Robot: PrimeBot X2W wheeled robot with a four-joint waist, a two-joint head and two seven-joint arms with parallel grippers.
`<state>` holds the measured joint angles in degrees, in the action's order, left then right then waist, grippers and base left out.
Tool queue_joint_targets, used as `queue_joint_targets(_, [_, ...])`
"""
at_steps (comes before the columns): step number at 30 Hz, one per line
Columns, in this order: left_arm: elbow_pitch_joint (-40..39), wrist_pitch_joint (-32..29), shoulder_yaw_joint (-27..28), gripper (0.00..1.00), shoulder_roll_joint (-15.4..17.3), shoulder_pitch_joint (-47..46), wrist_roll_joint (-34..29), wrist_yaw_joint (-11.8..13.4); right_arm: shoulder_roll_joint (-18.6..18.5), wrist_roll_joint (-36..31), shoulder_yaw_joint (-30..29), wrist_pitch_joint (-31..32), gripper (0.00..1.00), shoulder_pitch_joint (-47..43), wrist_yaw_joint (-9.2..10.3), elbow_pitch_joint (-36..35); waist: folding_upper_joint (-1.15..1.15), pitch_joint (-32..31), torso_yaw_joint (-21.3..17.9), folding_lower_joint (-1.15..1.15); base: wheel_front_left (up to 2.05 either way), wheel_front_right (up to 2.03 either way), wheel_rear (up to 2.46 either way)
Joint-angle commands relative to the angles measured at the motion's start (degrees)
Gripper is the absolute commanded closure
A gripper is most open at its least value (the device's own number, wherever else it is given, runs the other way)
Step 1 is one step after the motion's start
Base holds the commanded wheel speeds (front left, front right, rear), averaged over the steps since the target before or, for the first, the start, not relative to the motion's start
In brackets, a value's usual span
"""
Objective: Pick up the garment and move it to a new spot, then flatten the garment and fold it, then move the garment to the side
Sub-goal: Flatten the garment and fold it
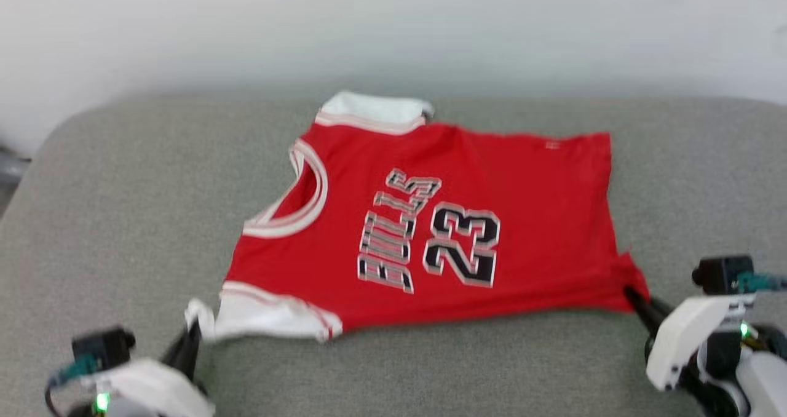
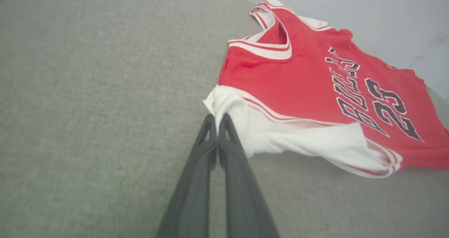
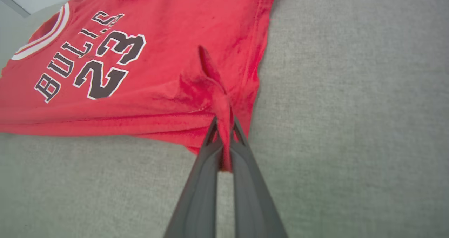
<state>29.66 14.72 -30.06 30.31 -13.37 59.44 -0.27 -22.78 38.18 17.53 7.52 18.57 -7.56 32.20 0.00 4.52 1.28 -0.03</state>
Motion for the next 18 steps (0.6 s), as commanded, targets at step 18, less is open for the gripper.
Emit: queue_joint_targets(18, [-28.0,-1.7,3.3,1.00,6.4,27.4,5.3,15.9,5.4,-6.2,-16.9,9.6,1.00,-30.6,0.13,-21.0,0.00,-7.0,1.6,0.03,0.00,0.00,0.00])
